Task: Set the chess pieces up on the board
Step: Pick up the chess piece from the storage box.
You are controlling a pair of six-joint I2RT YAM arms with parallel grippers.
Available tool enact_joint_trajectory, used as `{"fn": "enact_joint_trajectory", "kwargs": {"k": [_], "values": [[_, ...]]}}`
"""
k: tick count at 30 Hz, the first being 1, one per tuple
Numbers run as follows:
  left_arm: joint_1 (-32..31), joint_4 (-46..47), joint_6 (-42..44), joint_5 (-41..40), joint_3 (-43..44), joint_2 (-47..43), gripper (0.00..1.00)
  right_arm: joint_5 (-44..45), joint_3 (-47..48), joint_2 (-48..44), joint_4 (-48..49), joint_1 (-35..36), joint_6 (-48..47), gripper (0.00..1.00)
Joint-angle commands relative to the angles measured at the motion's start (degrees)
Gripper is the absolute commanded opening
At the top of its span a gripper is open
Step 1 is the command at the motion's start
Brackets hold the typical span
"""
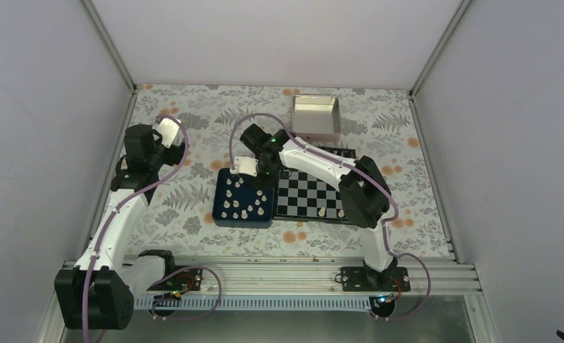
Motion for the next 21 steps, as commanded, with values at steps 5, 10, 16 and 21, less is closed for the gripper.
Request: {"fn": "enact_joint_trajectory", "kwargs": {"k": [5,10,16,21], "values": [[0.3,2.25,-0.06,0.56,-2.55,-1.41,1.0,3.46,0.9,3.72,0.59,0.0,1.38,0.4],[0.3,2.44,-0.03,0.63,-3.04,-1.67,1.0,2.97,0.61,5.12,0.83,0.03,1.54,0.37],[0.34,2.62,0.16,0.75,-3.42,-1.66,1.0,2.25,1.72,7.14,0.36,0.06,2.03,0.35],[0.34,2.52,0.23,1.23,-3.84,-1.84,1.0,2.41,1.69,8.03,0.36,-0.07,1.98,0.35]]}}
